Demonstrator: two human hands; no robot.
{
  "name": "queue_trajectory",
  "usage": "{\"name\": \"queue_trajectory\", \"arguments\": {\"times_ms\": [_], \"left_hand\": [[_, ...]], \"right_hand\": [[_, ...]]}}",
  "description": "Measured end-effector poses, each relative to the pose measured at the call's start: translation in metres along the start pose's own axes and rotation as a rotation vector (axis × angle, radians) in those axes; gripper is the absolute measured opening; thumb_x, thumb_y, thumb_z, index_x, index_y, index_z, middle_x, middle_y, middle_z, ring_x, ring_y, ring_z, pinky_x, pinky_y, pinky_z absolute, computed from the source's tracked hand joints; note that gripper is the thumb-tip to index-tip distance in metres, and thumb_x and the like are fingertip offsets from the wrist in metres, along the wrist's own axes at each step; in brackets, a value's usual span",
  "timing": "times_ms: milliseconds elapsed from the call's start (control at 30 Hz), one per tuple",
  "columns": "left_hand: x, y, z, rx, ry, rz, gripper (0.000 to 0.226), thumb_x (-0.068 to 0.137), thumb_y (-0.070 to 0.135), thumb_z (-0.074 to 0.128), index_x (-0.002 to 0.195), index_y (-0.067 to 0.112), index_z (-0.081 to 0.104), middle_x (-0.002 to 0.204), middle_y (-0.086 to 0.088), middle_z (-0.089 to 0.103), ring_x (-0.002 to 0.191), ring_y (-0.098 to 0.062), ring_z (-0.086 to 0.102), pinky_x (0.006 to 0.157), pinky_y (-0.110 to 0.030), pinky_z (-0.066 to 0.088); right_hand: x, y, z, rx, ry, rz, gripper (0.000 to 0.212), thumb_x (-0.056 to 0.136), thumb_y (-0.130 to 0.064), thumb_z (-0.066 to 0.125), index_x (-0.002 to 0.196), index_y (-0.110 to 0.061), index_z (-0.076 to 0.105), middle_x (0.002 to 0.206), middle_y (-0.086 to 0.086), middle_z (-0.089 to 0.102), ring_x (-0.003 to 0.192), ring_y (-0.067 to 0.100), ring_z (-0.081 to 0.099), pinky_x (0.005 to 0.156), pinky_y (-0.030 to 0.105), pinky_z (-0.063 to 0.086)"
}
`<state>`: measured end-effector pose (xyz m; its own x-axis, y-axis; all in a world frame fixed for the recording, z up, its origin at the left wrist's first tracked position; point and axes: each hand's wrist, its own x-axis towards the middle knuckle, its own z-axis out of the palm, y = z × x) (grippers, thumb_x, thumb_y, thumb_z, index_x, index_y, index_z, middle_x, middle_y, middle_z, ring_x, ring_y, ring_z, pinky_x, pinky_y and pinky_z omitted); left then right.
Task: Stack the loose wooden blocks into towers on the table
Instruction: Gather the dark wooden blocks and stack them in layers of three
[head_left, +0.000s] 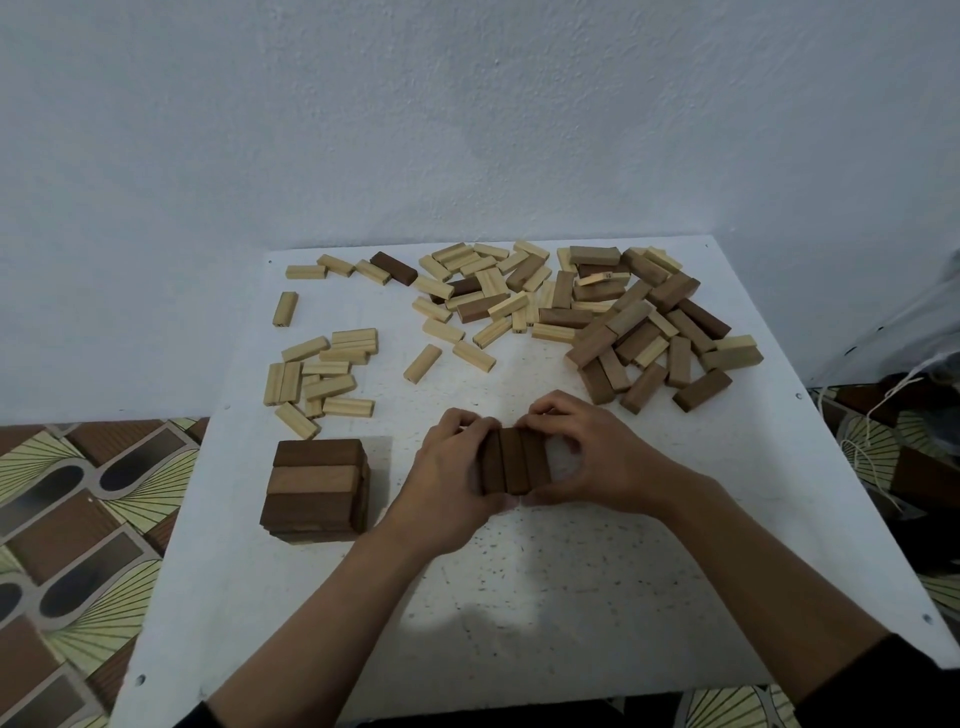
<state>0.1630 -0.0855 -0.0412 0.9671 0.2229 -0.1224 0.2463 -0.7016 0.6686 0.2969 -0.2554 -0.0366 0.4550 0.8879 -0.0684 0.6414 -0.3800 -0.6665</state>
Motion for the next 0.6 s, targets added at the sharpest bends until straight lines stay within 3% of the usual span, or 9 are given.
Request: {"name": "queue_trajectory", "arguments": {"times_ms": [133,333,467,600], "left_hand": [[0.0,0.004,-0.001,0.015,0.007,-0.005,0.072,0.07,0.031,0.088,0.133,0.023,0.053,0.128,0.004,0.042,0.112,-0.02,0.048,0.1,-0.043,0.047],[-0.004,0.011,-0.002,0.04,-0.024,-0.002,0.064,0.073,0.036,0.087,0.125,0.025,0.053,0.123,0.006,0.04,0.109,-0.019,0.046,0.097,-0.043,0.049],[-0.015,0.022,-0.01,0.074,-0.022,0.0,0.064,0.076,0.035,0.085,0.128,0.024,0.05,0.126,0.006,0.037,0.113,-0.017,0.043,0.099,-0.041,0.048],[-0.029,0.036,-0.034,0.163,0.003,0.038,0.062,0.081,0.037,0.081,0.131,0.025,0.046,0.127,0.008,0.034,0.116,-0.015,0.04,0.101,-0.037,0.045]], "right_hand": [[0.001,-0.002,-0.001,-0.019,-0.017,-0.003,0.073,0.069,-0.055,0.085,0.131,-0.026,0.061,0.121,-0.014,0.047,0.111,0.005,0.048,0.095,0.033,0.047],[-0.002,-0.003,0.0,-0.022,-0.01,-0.022,0.071,0.068,-0.054,0.085,0.129,-0.026,0.061,0.121,-0.016,0.047,0.113,0.006,0.046,0.096,0.037,0.047],[-0.009,-0.007,-0.003,-0.003,0.013,-0.048,0.07,0.067,-0.052,0.087,0.129,-0.029,0.061,0.124,-0.019,0.047,0.117,0.004,0.045,0.095,0.029,0.047],[-0.011,-0.025,-0.009,0.052,0.07,-0.097,0.069,0.067,-0.051,0.087,0.128,-0.034,0.06,0.124,-0.022,0.048,0.118,0.008,0.047,0.08,0.015,0.043]]}}
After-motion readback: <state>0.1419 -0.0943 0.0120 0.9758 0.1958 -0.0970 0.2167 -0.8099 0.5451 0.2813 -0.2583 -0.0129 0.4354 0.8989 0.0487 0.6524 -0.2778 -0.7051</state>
